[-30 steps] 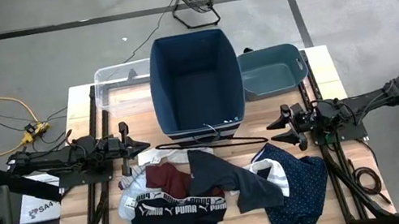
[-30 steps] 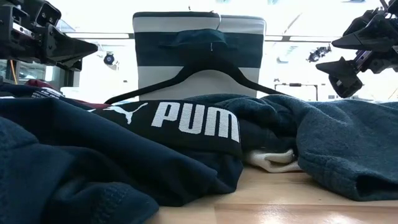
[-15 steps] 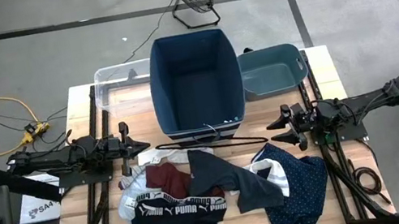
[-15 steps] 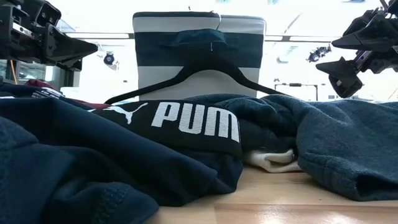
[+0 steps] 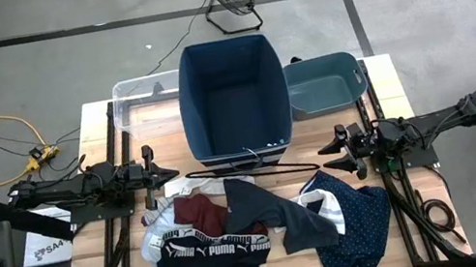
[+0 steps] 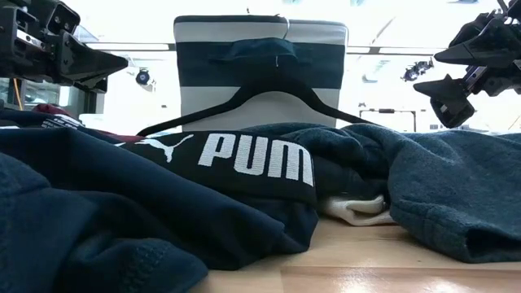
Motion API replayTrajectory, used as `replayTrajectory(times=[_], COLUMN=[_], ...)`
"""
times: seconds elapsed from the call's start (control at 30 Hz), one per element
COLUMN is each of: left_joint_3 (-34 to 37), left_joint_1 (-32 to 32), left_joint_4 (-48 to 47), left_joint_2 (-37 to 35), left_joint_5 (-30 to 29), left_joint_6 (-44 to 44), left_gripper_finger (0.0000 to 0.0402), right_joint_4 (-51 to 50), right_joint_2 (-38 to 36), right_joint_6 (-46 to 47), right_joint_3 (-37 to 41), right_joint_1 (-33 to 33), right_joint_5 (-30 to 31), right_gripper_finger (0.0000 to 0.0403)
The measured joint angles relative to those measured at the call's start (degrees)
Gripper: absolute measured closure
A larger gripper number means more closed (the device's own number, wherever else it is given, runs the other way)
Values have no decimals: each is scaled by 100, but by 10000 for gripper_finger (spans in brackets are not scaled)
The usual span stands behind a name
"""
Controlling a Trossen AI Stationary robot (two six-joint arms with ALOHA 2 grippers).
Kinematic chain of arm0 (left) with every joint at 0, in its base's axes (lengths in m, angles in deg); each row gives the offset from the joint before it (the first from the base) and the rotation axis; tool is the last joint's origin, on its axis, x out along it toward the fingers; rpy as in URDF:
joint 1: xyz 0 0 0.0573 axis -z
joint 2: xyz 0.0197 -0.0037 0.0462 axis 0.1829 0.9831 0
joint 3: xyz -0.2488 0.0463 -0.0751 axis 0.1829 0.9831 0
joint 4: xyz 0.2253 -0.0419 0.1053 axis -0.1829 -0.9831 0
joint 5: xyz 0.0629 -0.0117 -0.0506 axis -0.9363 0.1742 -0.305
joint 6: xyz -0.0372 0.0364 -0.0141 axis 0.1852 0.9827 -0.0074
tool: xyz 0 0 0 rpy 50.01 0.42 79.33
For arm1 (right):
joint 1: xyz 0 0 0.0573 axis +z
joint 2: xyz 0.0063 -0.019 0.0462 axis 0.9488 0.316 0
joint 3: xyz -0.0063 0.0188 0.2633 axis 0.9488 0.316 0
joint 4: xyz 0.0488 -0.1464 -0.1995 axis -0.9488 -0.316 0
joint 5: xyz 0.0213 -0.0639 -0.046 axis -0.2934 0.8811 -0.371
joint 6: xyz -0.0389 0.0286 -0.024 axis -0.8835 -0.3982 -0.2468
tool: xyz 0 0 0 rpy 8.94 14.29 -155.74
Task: Pick & Place Cloths
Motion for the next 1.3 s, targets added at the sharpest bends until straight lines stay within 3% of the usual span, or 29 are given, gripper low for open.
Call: replayTrajectory(times=[0.3, 0.6, 0.8, 1.07, 1.3], left_joint_3=[0, 0, 0, 0, 0], left_joint_1=[1, -1, -1, -1, 1], left_joint_4=[0, -1, 0, -1, 0], left_joint_2=[-1, 0, 0, 0, 1], left_joint_5=[0, 2, 0, 0, 0], left_joint_6=[0, 1, 0, 1, -1], left_gripper_finger=[400, 400, 400, 400, 400], right_joint_4=[0, -30, -178, -809, -1257], right_joint_2=[-2, 0, 72, 889, 2269], right_joint_6=[6, 1162, 1208, 770, 283], right_joint_3=[0, 0, -84, -881, -1706], right_joint_1=[-2, 0, 46, 553, 1307], right_joint_5=[-2, -636, -557, -59, 984], right_gripper_finger=[170, 170, 170, 170, 170])
